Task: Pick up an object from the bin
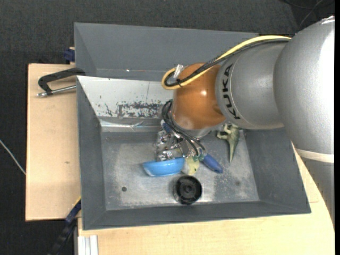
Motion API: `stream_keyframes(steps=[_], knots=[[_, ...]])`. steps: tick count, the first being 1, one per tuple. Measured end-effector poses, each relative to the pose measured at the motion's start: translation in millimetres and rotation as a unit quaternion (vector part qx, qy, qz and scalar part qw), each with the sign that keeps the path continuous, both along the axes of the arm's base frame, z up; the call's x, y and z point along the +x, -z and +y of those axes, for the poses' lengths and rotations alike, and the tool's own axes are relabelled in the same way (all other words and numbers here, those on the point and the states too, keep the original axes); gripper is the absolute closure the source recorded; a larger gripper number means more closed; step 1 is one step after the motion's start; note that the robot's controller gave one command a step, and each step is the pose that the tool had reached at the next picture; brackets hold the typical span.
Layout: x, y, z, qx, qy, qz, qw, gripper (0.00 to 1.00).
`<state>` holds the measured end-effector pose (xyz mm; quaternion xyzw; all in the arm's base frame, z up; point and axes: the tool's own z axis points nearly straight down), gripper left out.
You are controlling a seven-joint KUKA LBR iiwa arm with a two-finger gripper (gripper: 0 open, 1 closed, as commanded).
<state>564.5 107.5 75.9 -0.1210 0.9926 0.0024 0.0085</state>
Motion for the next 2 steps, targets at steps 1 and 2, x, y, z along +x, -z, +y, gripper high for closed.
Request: stream_keyframes(steps=[1, 2], knots=[[-2.7, 2.6, -0.8, -0.001, 0.000, 0.0047, 1.0000, 0.00], [0.7, -0.5, 0.2, 0.000, 0.000, -0.0013, 1.0000, 1.00]])
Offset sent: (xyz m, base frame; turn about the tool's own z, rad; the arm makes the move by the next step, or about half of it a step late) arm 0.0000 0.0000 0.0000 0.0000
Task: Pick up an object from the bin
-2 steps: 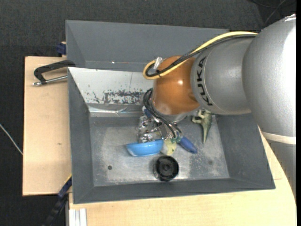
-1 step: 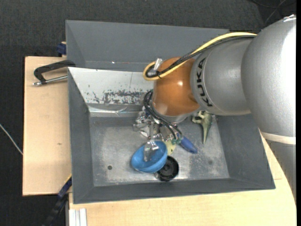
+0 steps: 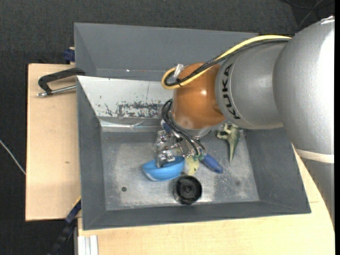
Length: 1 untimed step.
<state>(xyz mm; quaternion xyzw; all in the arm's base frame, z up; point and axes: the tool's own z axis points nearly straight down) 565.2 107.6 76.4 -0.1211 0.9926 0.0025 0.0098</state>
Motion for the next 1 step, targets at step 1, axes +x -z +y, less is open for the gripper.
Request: stream_keyframes(steps=[1], knots=[[-4.3, -84.8, 12.5, -0.002, -0.010, 0.0021, 1.0000, 1.00]])
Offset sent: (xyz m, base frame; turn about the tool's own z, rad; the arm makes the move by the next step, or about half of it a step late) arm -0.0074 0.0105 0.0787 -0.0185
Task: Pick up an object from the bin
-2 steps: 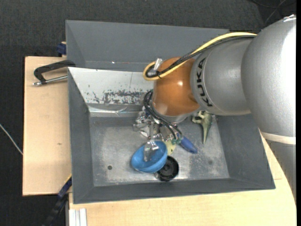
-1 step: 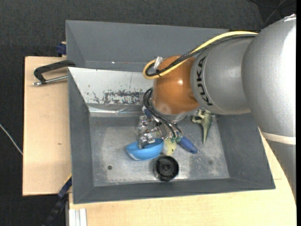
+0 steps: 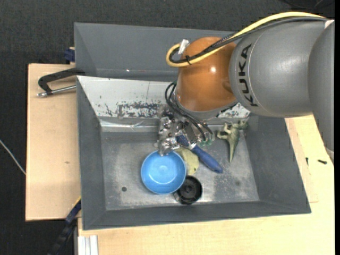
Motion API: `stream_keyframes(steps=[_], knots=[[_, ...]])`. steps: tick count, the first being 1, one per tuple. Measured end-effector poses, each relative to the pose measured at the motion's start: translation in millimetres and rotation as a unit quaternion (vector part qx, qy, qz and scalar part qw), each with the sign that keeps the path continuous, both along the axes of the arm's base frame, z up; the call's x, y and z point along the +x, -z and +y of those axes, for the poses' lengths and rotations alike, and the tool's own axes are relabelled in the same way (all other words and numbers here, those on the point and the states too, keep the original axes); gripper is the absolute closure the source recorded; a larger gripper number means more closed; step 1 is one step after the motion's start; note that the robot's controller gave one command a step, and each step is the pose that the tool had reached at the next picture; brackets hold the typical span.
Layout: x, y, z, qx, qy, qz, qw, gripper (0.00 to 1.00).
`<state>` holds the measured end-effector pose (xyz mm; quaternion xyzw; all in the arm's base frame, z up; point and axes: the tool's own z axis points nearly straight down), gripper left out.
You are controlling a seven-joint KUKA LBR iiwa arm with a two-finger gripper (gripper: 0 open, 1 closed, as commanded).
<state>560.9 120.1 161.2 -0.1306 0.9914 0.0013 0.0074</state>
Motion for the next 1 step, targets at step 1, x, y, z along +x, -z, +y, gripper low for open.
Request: stream_keyframes(steps=[1], knots=[[-0.7, -159.7, -3.1, 0.000, 0.019, -0.0008, 0.9998, 1.00]])
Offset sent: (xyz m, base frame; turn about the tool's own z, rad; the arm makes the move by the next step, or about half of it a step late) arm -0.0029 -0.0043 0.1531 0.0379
